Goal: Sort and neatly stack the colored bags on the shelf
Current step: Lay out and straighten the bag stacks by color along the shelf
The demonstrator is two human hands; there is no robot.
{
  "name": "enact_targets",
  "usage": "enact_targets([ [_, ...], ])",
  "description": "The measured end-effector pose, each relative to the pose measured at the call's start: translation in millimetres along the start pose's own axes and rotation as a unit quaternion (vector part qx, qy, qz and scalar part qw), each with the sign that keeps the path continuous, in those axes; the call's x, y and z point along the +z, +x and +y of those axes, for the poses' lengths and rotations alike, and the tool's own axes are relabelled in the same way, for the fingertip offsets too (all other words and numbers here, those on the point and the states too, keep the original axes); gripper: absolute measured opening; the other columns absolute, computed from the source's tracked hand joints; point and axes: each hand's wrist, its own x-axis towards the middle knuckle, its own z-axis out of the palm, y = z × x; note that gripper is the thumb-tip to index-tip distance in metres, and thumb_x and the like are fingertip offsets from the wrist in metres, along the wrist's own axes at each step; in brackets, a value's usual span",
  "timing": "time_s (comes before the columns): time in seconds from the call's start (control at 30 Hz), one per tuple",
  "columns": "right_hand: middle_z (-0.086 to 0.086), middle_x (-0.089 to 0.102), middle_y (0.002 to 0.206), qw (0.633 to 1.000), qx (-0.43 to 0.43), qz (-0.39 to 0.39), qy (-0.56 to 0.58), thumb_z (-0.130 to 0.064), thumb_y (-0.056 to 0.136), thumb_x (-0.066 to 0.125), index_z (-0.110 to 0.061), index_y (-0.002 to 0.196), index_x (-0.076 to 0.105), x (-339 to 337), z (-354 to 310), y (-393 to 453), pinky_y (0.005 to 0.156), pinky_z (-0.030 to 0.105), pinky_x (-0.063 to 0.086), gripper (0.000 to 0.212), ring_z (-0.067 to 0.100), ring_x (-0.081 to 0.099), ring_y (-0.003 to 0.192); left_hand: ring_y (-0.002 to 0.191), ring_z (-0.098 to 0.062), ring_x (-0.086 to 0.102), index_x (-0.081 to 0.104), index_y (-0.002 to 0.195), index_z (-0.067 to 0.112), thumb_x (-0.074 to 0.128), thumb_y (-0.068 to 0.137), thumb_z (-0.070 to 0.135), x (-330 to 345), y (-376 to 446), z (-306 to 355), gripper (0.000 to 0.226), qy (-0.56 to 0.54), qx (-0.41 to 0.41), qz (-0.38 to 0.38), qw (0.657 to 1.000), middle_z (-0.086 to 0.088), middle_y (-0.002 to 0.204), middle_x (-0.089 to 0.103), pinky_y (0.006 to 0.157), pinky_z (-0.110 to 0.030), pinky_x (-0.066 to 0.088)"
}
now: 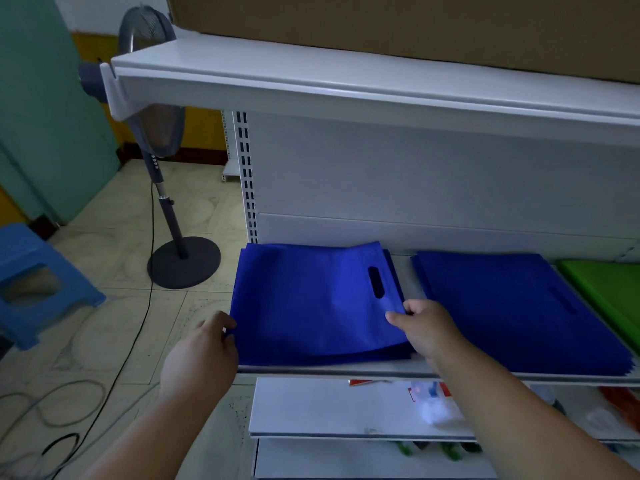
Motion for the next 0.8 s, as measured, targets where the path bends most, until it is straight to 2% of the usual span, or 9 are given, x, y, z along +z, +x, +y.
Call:
enact_targets([
  [0.07, -0.004, 0.026, 0.058, 0.987, -0.033, 0.021, -0.153, -0.031, 0.087, 0.067, -0.019, 0.065, 0.029, -2.4, 10.2, -3.1, 0.053, 0.027, 0.023, 0.046, 0.015, 0.025, 0.054, 0.065, -0.008, 0.058, 0.051, 0.11, 0.031, 0.042, 0.097, 0.023, 0.7, -2.6, -2.4, 0.017, -0.01, -0.006, -0.008, 1.0, 0.007, 0.096, 0.063, 0.053, -0.028, 0.052],
  [0.17, -0.003, 0.033, 0.063, 0.971, -0.033, 0.025, -0.235, -0.041, 0.085, 0.066, -0.019, 0.072, 0.035, 5.1, 19.9, -13.4, 0.05, 0.026, 0.027, 0.04, 0.014, 0.031, 0.053, 0.064, -0.008, 0.058, 0.049, 0.105, 0.031, 0.04, 0.096, 0.021, 2.1, -8.7, -7.6, 0.016, -0.005, -0.008, -0.043, 0.999, 0.011, 0.085, 0.06, 0.054, -0.029, 0.05],
  [0.23, -0.005, 0.047, 0.071, 0.973, -0.019, 0.028, -0.229, -0.042, 0.084, 0.068, -0.019, 0.09, 0.045, 9.0, 19.0, -17.8, 0.05, 0.025, 0.034, 0.033, 0.012, 0.045, 0.058, 0.065, -0.008, 0.058, 0.049, 0.105, 0.032, 0.039, 0.096, 0.02, 3.0, -12.9, -7.4, 0.017, 0.003, -0.006, -0.062, 0.998, 0.012, 0.084, 0.059, 0.053, -0.027, 0.047],
  [0.3, -0.005, 0.054, 0.083, 0.98, -0.002, 0.026, -0.198, -0.036, 0.082, 0.072, -0.02, 0.108, 0.045, 10.2, 18.0, -19.3, 0.055, 0.028, 0.043, 0.041, 0.013, 0.055, 0.069, 0.065, -0.007, 0.057, 0.049, 0.104, 0.032, 0.039, 0.095, 0.021, 2.6, -16.9, -4.6, 0.017, 0.005, -0.008, -0.065, 0.998, 0.012, 0.084, 0.058, 0.053, -0.027, 0.044],
  [0.43, -0.016, 0.054, 0.092, 0.992, -0.03, 0.015, -0.121, -0.022, 0.082, 0.071, -0.023, 0.122, 0.046, 7.3, 21.7, -19.4, 0.064, 0.026, 0.049, 0.047, 0.005, 0.057, 0.08, 0.065, -0.006, 0.056, 0.049, 0.104, 0.031, 0.039, 0.096, 0.021, 1.8, -23.4, 3.3, 0.016, -0.001, 0.003, -0.034, 0.999, 0.012, 0.086, 0.057, 0.051, -0.027, 0.043],
  [0.53, -0.011, 0.063, 0.112, 0.992, -0.089, 0.007, -0.094, -0.024, 0.088, 0.064, -0.032, 0.134, 0.042, 0.7, 19.1, -22.7, 0.079, 0.033, 0.054, 0.052, 0.009, 0.061, 0.093, 0.063, -0.006, 0.053, 0.05, 0.106, 0.029, 0.038, 0.098, 0.022, 0.6, -29.6, 11.3, 0.016, 0.003, 0.006, -0.012, 1.0, 0.01, 0.086, 0.055, 0.048, -0.026, 0.036],
  [0.6, -0.008, 0.064, 0.113, 0.977, -0.133, 0.042, -0.159, -0.03, 0.092, 0.06, -0.036, 0.139, 0.037, -8.2, 17.1, -23.4, 0.079, 0.035, 0.052, 0.052, 0.014, 0.06, 0.093, 0.062, -0.009, 0.053, 0.051, 0.107, 0.027, 0.038, 0.099, 0.022, 2.2, -33.5, 17.4, 0.016, 0.003, 0.003, 0.009, 1.0, 0.009, 0.088, 0.053, 0.047, -0.026, 0.033],
  [0.7, 0.001, 0.065, 0.1, 0.933, -0.183, 0.106, -0.291, -0.038, 0.098, 0.05, -0.035, 0.148, 0.024, -23.1, 15.1, -21.0, 0.065, 0.033, 0.046, 0.057, 0.024, 0.057, 0.08, 0.062, -0.013, 0.051, 0.053, 0.107, 0.025, 0.038, 0.099, 0.023, 6.3, -38.1, 31.8, 0.017, 0.007, 0.008, 0.04, 0.999, 0.009, 0.092, 0.052, 0.047, -0.027, 0.034],
  [0.8, 0.002, 0.063, 0.104, 0.888, -0.214, 0.124, -0.388, -0.04, 0.101, 0.041, -0.03, 0.151, 0.018, -34.3, 13.4, -19.3, 0.059, 0.031, 0.037, 0.056, 0.025, 0.054, 0.077, 0.062, -0.011, 0.052, 0.053, 0.109, 0.025, 0.036, 0.1, 0.025, 11.5, -40.2, 50.5, 0.019, 0.01, 0.016, 0.066, 0.998, 0.01, 0.094, 0.05, 0.047, -0.025, 0.038],
])
